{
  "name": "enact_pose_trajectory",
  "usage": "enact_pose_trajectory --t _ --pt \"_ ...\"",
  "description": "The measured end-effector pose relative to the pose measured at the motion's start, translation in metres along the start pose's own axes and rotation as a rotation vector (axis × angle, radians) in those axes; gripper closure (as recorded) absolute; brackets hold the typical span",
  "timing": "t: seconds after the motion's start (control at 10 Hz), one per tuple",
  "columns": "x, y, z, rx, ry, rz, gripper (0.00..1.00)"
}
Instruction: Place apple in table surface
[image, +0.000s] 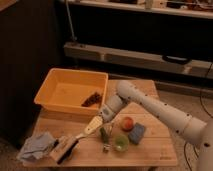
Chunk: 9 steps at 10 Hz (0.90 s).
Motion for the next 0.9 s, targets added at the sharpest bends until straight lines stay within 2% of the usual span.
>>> enact_pose_trajectory --t 0.4,0.5,0.7,0.8,0.9 --pt "0.000 0.000 -0.001 -0.003 -0.001 -0.001 0.20" --pt "0.001 0.000 -0.003 -0.020 -0.007 0.000 0.20" --pt "0.012 -0.001 -0.021 -0.101 -0.018 -0.004 0.20" --pt "0.019 0.000 -0.038 -0.150 -0.021 -0.005 0.20" --pt "0.023 0.004 -0.057 -0.215 -0.037 0.001 0.20"
